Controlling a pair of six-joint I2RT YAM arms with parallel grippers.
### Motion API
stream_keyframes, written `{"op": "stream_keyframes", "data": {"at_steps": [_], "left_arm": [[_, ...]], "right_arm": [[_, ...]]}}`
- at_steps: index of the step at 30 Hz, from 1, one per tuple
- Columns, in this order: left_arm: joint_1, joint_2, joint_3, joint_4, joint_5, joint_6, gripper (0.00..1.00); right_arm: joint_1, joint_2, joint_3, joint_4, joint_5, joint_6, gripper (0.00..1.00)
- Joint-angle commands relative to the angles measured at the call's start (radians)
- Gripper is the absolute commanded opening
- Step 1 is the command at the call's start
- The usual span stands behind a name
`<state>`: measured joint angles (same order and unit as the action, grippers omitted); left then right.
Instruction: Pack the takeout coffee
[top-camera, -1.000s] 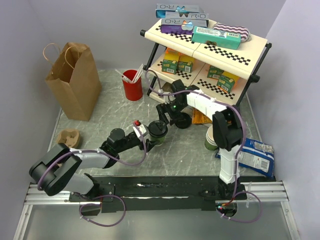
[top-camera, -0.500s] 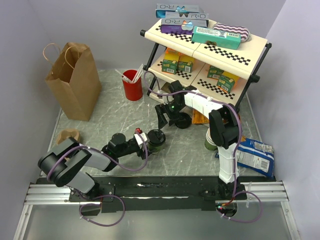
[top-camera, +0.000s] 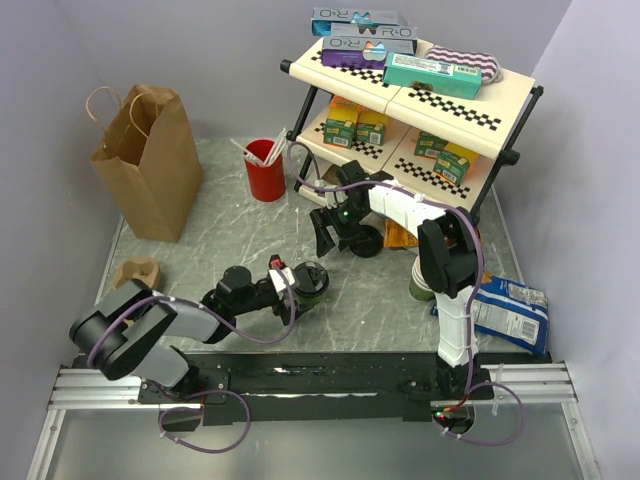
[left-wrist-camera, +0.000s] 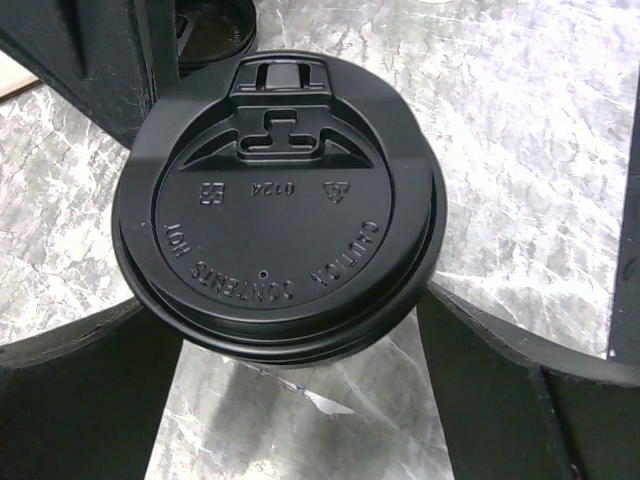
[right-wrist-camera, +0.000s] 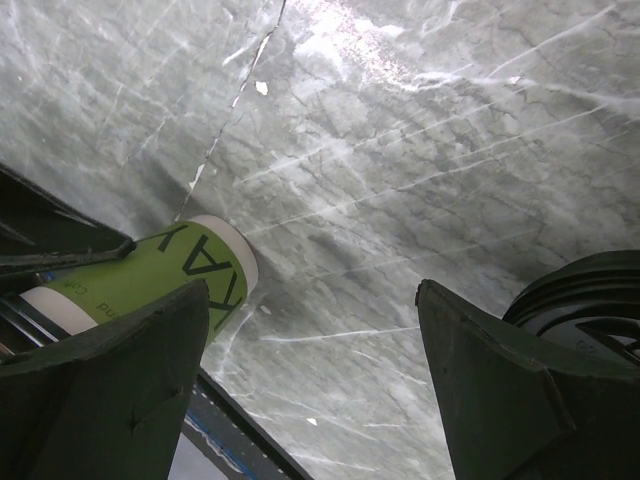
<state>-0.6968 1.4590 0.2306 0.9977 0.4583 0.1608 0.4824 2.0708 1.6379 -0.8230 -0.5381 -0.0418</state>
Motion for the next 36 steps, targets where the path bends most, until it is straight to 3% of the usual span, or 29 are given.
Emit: {"op": "stream_keyframes", "data": {"at_steps": [1, 9, 14, 19, 25, 31, 36], "left_arm": [[0.002, -0.093, 0.035, -0.107, 0.043, 0.016, 0.99], [0.002, -0.354, 0.101, -0.473, 0.112, 0.058, 0.99], [0.002, -0.499, 0.153, -0.704, 0.079, 0.071, 0.99], [0.003, -0.457, 0.194, -0.745, -0.050, 0.013, 0.99], [0.057, -0.543, 0.300, -0.804, -0.035, -0.102, 0.99], [0.134, -0.568, 0.440, -0.936, -0.030, -0.291, 0.99], [0.216, -0.461, 0.441, -0.924, 0.005, -0.475, 0.99]], "right_arm": [[0.005, -0.051, 0.045, 0.005, 0.018, 0.007, 0.91], [0.002, -0.097, 0.099, -0.011, 0.035, -0.027, 0.93], [-0.007, -0.135, 0.094, 0.004, 0.079, -0.036, 0.95], [-0.016, -0.092, 0.146, 0.013, 0.086, -0.041, 0.95], [-0.048, -0.161, 0.197, -0.033, -0.028, -0.072, 0.96], [-0.084, -0.319, 0.056, -0.057, -0.279, -0.102, 0.96], [-0.035, -0.362, -0.070, -0.099, -0.300, -0.168, 0.96]]}}
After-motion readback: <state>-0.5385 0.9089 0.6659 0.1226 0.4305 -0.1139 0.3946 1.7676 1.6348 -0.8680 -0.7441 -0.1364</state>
